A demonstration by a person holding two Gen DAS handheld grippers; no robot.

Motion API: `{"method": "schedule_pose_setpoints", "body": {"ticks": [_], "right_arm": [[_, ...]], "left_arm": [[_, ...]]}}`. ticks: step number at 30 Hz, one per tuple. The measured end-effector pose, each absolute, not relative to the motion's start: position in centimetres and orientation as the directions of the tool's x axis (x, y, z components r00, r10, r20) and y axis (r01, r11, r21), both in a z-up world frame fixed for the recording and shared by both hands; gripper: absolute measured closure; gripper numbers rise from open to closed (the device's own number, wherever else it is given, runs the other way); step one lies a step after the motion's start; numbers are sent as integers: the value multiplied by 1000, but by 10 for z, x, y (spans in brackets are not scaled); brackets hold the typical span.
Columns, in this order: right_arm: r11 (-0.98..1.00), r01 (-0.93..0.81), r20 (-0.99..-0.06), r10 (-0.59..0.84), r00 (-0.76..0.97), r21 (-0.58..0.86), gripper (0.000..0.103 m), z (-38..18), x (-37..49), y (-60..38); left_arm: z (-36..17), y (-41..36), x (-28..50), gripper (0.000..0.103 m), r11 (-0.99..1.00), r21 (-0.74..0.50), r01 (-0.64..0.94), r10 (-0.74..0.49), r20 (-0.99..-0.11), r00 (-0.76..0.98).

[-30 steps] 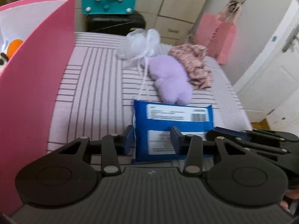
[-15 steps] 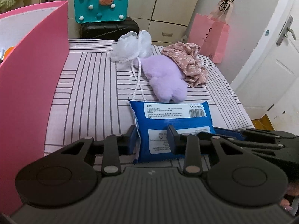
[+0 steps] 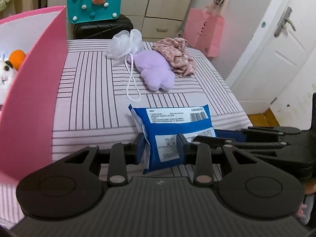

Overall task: Organize soft objects
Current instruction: 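Lift the blue wipes packet with both tools and carry it over the box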

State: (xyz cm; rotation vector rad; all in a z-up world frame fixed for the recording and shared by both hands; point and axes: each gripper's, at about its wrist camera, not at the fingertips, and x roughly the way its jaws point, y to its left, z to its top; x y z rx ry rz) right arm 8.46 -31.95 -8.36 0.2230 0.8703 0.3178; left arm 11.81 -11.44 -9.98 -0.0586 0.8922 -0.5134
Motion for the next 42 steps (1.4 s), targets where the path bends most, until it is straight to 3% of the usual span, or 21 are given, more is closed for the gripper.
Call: {"method": "schedule_pose_setpoints", "body": {"ticks": [5, 14, 28, 42], "right_arm": [[932, -213, -728, 362, 582, 293, 55, -67, 66, -308], [922, -282, -740, 381, 555, 263, 45, -41, 38, -286], [895, -386, -709, 421, 566, 223, 41, 9, 18, -232], [832, -535, -640, 490, 592, 143, 40, 53, 59, -146]], "left_arm": [[-88, -108, 100, 70, 862, -256, 437, -466, -740, 485], [-67, -85, 69, 70, 838, -262, 478, -497, -728, 472], [-21, -18, 37, 70, 792, -294, 535, -569, -673, 473], [24, 56, 46, 70, 854, -190, 484, -491, -602, 630]]}}
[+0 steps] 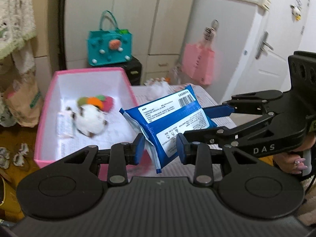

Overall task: Organize soft objects
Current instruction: 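Lift the blue wipes packet with both tools and carry it over the box, then lower the wipes packet into the box and open both tools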

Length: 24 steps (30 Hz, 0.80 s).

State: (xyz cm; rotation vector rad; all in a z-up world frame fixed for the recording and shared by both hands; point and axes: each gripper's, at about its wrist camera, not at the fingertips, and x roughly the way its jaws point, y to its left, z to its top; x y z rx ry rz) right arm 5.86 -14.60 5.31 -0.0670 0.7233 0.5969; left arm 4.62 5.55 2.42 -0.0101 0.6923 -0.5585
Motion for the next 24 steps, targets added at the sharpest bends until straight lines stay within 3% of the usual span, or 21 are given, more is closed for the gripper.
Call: {"method": "schedule_pose_setpoints", "body": {"ticks": [8, 19, 24], "right_arm": [[810, -555, -658, 525, 540, 190, 40, 38, 111, -105], [802, -554, -768, 493, 408, 221, 40, 9, 161, -77], [796, -574, -790, 473, 391, 193, 40, 5, 163, -67]], "left_arm": [[26, 97, 89, 70, 896, -194, 399, -430, -604, 671], [-9, 113, 155, 69, 910, -187, 370, -372, -761, 531], [-15, 112, 165, 65, 919, -133, 371, -326, -786, 526]]}}
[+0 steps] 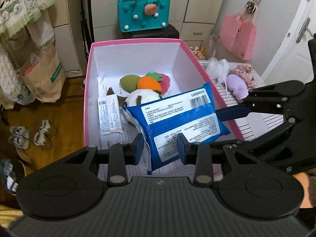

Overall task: Organize soft objects
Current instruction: 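Lower the wipes packet into the box and open both tools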

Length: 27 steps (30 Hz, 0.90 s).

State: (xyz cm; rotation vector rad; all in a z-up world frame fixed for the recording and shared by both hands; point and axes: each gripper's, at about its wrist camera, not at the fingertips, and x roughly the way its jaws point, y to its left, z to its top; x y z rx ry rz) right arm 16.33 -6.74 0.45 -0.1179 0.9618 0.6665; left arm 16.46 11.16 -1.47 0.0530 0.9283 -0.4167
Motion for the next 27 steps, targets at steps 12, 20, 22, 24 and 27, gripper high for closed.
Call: {"method": "schedule_pose_setpoints", "body": {"ticks": [12, 20, 22, 24, 27], "right_arm": [[802, -585, -791, 433, 433, 118, 40, 9, 158, -76], [777, -619, -743, 479, 468, 111, 40, 49, 122, -89], [772, -628, -732, 483, 481, 97, 40, 56, 111, -92], [775, -628, -719, 476, 506, 70, 40, 63, 100, -97], [780, -624, -708, 470, 527, 54, 40, 70, 86, -105]], "left_arm": [[-7, 111, 160, 50, 921, -54, 387, -273, -797, 538], [20, 110, 133, 48, 902, -21, 431, -279, -791, 544], [29, 107, 125, 47, 895, -26, 446, -295, -784, 547], [35, 103, 118, 46, 889, -24, 457, -304, -777, 552], [41, 96, 104, 46, 880, 6, 474, -301, -765, 569]]}}
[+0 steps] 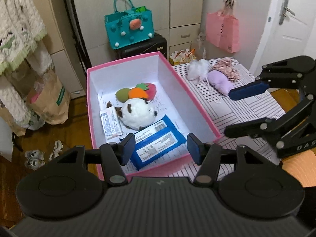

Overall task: Organize soft objects
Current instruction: 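Lower the wipes packet into the box and open both tools, then withdraw both tools from the box toward the scrunchie and white pouf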

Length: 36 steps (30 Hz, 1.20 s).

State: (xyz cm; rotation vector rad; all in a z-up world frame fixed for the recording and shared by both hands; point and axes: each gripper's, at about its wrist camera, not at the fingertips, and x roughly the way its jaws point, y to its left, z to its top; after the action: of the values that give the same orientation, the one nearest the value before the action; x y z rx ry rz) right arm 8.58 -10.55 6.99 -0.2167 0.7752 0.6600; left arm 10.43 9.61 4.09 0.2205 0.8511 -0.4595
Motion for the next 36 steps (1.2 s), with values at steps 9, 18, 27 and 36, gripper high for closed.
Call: {"method": "schedule_pose_setpoints", "body": {"ticks": [9, 18, 27, 36], "right_arm": [[796, -602, -706, 462, 537, 63, 40, 76, 48, -141], [822, -566, -703, 440, 559, 65, 40, 68, 29, -179], [858, -508, -688, 417, 594, 81, 40, 54, 34, -224], [911, -411, -641, 342, 688, 44, 40, 38, 59, -271]], "left_arm": [[46, 76, 73, 43, 848, 18, 530, -316, -785, 533], [45, 42, 52, 41, 817, 27, 576, -342, -782, 521], [29, -7, 61, 41, 796, -11, 605, -404, -754, 518], [16, -50, 92, 43, 836, -114, 536, -473, -645, 600]]}}
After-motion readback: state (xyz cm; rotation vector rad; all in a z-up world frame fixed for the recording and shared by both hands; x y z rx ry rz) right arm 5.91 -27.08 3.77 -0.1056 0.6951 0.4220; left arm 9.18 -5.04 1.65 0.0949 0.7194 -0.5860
